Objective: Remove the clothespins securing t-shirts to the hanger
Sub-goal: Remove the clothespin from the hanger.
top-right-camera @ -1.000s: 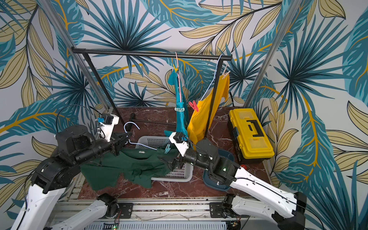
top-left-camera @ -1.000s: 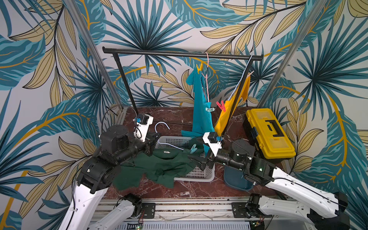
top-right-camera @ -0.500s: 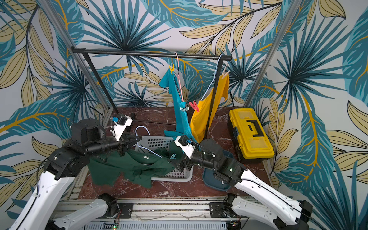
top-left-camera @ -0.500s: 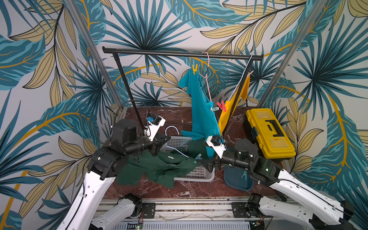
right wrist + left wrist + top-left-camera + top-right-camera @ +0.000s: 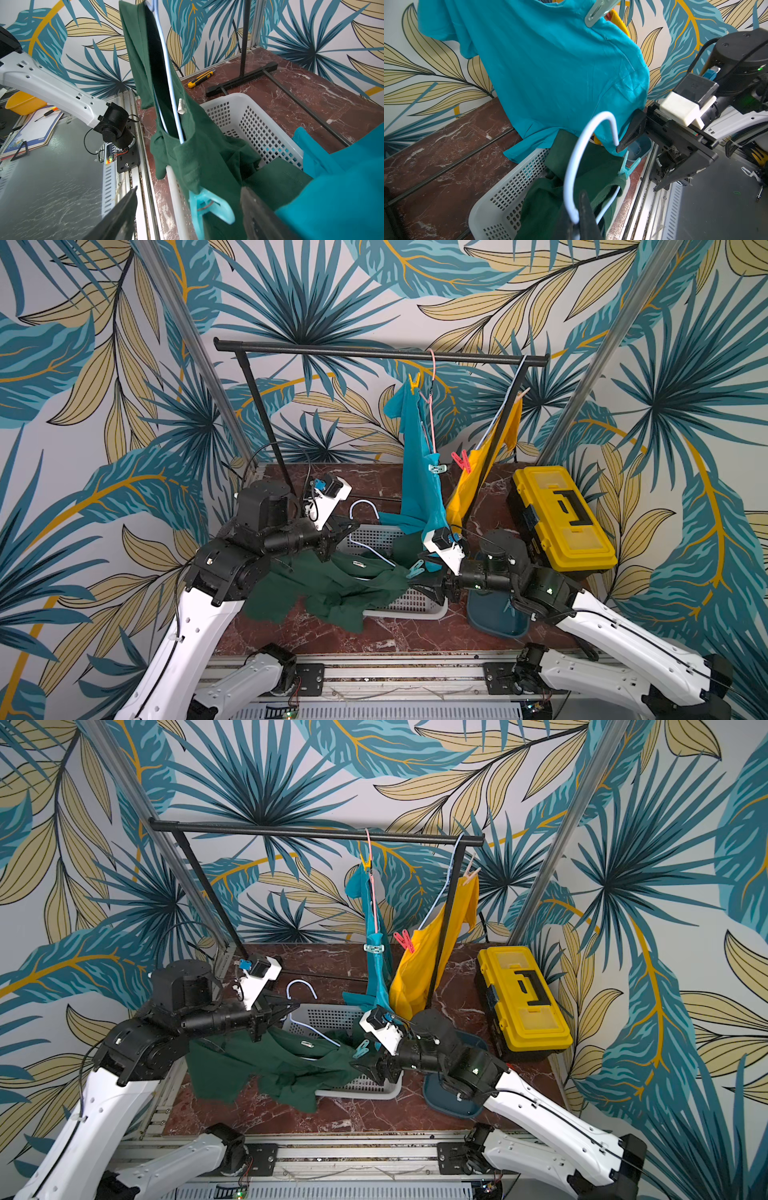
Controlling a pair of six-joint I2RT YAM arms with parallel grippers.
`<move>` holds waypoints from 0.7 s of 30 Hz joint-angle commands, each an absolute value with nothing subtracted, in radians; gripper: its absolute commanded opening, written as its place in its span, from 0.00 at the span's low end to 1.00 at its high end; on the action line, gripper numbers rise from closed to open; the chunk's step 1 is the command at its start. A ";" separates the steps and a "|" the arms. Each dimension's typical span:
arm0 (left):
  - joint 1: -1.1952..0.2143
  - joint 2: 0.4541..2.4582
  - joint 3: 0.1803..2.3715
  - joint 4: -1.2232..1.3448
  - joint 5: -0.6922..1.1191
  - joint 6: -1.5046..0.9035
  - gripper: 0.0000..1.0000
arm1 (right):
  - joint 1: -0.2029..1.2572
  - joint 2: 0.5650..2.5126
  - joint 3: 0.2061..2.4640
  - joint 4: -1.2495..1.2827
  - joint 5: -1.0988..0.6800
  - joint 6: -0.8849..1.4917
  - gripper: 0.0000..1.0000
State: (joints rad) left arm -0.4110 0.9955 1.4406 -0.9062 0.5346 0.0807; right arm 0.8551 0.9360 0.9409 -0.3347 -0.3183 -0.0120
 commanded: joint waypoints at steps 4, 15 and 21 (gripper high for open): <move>-0.405 0.997 1.474 -0.897 0.531 0.100 0.00 | 0.851 0.920 0.913 -0.334 -0.312 0.003 0.68; -0.404 0.997 1.485 -0.897 0.547 0.094 0.00 | 0.850 0.908 0.894 -0.332 -0.285 -0.006 0.58; -0.404 0.997 1.483 -0.897 0.550 0.092 0.00 | 0.850 0.901 0.891 -0.321 -0.278 -0.006 0.54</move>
State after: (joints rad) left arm -0.4107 1.0027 1.4521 -0.9104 0.5362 0.0822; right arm 0.8524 0.9165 0.9123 -0.3347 -0.2920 -0.0051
